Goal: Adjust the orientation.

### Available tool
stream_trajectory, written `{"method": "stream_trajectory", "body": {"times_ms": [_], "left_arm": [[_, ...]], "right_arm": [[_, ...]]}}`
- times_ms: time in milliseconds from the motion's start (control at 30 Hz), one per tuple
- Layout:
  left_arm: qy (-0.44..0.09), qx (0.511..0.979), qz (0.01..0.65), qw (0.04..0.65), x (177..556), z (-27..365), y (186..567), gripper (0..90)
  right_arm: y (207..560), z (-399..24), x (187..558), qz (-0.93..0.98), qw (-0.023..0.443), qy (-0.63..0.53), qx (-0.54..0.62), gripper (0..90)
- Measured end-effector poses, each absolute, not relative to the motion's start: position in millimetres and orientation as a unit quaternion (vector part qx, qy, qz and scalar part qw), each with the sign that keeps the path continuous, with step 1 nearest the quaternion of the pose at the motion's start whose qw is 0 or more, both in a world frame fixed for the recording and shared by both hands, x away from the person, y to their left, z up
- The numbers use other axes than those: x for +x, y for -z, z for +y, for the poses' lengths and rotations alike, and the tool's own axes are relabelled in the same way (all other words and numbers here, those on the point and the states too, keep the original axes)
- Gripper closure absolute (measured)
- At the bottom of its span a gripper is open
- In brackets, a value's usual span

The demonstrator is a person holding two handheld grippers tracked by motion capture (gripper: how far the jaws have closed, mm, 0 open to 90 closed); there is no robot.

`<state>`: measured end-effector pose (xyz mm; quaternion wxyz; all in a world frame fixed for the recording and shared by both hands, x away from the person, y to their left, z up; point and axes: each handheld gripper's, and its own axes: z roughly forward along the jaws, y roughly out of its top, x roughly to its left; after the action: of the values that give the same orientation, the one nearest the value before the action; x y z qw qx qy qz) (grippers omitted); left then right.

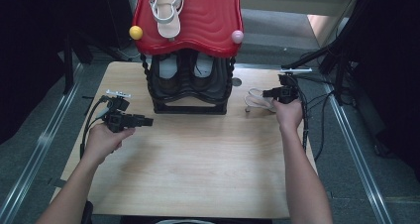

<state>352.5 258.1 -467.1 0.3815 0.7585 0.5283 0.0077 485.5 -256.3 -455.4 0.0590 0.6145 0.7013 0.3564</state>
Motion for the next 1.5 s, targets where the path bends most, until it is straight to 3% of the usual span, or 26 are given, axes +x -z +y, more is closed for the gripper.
{"method": "stream_trajectory", "body": {"times_ms": [667,1500], "left_arm": [[-0.004,0.764,0.525,0.374,353,256,471,49.0],[0.002,0.768,0.523,0.371,353,253,473,49.0]], "right_arm": [[465,-251,483,0.723,0.053,-0.317,0.611,90.0],[463,-284,470,0.724,0.052,-0.3,0.619,90.0]]}}
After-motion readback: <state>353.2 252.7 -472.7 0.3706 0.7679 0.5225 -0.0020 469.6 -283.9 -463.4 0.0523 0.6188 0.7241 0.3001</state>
